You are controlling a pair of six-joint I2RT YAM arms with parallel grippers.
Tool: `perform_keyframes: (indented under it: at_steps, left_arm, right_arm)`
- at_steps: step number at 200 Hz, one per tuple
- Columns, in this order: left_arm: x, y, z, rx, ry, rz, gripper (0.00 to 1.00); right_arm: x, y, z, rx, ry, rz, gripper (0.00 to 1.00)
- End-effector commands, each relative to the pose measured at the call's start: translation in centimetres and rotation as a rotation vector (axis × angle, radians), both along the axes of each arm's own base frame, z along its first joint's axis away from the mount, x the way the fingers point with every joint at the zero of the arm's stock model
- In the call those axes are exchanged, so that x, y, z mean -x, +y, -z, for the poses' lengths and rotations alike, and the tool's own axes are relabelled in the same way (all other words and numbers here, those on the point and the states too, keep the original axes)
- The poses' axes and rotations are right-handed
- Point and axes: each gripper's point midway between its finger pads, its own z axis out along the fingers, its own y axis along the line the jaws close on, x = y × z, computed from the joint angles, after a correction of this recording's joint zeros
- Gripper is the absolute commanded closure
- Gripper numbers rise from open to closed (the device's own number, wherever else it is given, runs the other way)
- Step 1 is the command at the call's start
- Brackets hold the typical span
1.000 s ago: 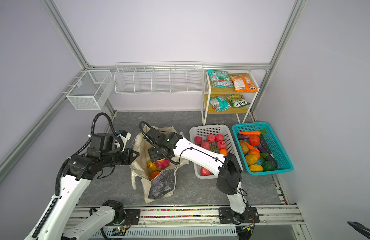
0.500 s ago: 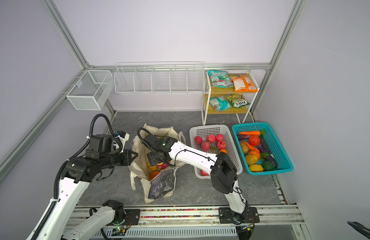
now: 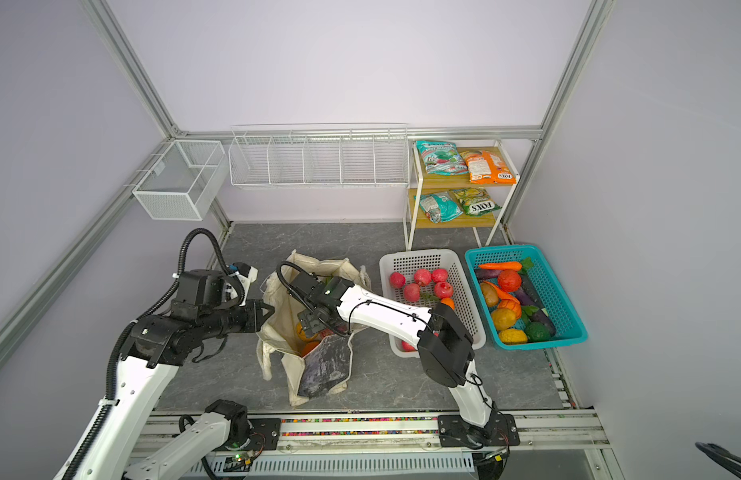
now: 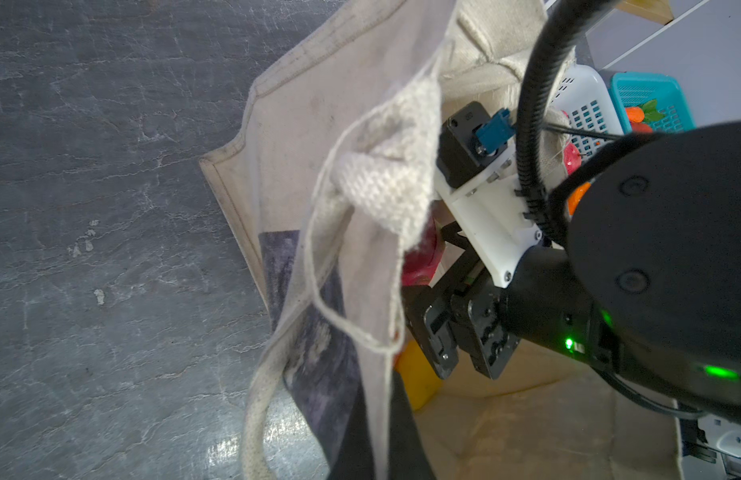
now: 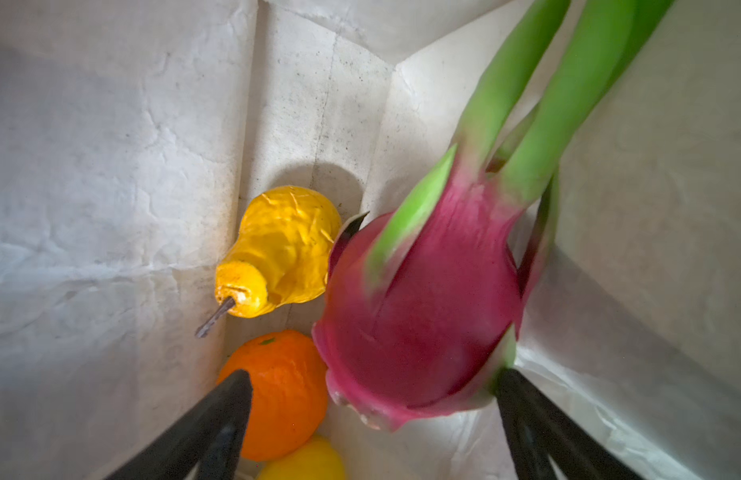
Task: Place the food into the grocery bag and tie it
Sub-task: 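Open the right gripper to drop the lemon into the tote, then raise the right gripper out of the tote and move it over the teal basket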
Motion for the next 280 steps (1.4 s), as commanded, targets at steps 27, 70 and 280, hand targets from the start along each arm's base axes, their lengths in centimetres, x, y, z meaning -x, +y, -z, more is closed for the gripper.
perform_keyframes:
  at_steps: [27,70,280]
  left_arm:
    - [-0.2,0.0,-0.8,0.002,-0.027,0.001,1.0]
    - [0.2,0.2,-0.7,0.0,-0.022,-0.005,1.0]
    - [2.3,0.0,-2.7,0.076,-0.012,-0.01,1.0]
  right_arm:
    - [0.3,0.3,-1.4,-0.015,-0.076,-0.048,0.12]
    - [0.4,0.7,-4.4,-0.085,-0.133,-0.051,0.12]
    - [-1.3,-11.3,-21.4,-0.295,-0.462,0.203,0.12]
